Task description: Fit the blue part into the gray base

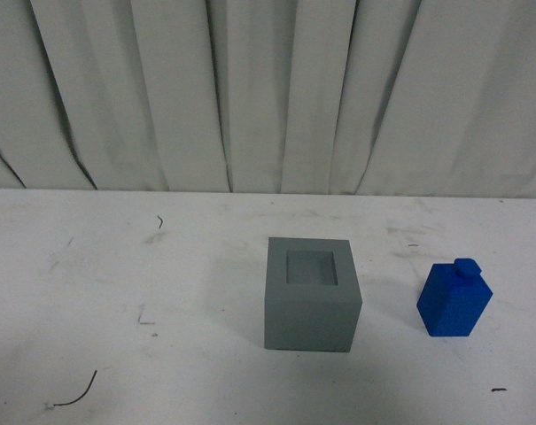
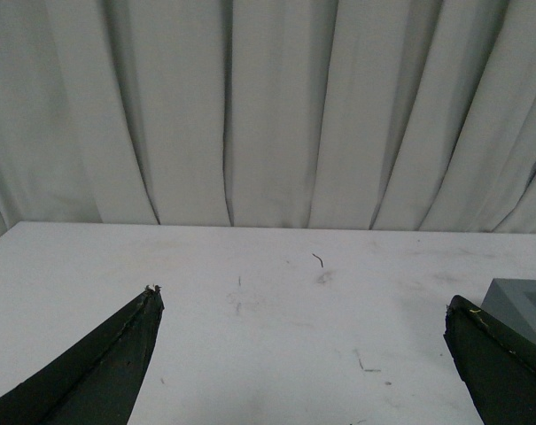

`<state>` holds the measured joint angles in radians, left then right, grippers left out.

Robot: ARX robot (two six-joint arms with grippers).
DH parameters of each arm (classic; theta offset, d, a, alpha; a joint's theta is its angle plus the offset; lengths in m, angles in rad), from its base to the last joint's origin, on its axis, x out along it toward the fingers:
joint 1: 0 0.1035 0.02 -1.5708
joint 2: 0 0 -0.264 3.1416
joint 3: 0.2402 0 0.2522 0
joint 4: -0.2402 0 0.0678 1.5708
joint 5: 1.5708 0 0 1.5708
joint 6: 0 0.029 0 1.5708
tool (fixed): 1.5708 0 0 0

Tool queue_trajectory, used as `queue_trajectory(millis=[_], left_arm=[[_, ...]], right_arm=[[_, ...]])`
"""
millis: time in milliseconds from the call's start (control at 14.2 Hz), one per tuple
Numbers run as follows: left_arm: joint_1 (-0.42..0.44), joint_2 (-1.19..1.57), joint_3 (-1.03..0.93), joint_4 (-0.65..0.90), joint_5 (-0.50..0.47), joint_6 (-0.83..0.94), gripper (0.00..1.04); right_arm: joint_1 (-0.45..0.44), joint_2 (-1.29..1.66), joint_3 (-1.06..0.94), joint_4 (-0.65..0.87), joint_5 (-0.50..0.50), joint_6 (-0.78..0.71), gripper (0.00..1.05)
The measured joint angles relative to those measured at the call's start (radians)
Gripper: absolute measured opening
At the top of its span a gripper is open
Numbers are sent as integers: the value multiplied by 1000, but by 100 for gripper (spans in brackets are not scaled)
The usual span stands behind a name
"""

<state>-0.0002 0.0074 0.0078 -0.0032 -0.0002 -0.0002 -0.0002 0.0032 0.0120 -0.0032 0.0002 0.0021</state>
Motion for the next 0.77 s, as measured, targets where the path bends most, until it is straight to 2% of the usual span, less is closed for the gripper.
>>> queue_trajectory(millis=[772], left_arm=[[0,0,0,0,0,0,98]], right_arm=[[0,0,0,0,0,0,98]])
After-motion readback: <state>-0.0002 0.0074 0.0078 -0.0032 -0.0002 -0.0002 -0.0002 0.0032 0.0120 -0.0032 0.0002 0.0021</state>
